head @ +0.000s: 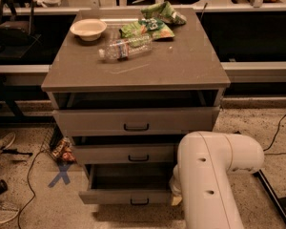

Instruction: Open bottom drawer

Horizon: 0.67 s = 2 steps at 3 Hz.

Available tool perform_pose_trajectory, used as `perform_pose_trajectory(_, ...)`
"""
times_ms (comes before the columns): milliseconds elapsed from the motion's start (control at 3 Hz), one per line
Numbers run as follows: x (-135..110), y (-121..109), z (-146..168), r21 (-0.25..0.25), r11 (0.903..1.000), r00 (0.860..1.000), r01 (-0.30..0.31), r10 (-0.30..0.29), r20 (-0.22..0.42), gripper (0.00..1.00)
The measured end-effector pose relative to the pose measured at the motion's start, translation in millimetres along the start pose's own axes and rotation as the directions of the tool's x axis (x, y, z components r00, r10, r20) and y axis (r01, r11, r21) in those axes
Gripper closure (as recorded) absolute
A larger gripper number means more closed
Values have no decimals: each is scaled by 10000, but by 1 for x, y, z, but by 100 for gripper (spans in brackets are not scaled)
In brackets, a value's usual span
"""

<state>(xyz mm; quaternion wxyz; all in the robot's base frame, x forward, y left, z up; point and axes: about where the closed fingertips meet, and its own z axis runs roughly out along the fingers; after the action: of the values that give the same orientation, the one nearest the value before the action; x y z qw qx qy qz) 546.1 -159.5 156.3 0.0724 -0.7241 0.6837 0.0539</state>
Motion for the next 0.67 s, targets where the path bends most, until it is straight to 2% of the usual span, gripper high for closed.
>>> perform_pose_trajectory(333,-1,4,1,-33,10000,9999,-62,62,84,0)
perform_pose_trajectory(667,-4,18,-2,-84,9992,9978,-403,407,525,0)
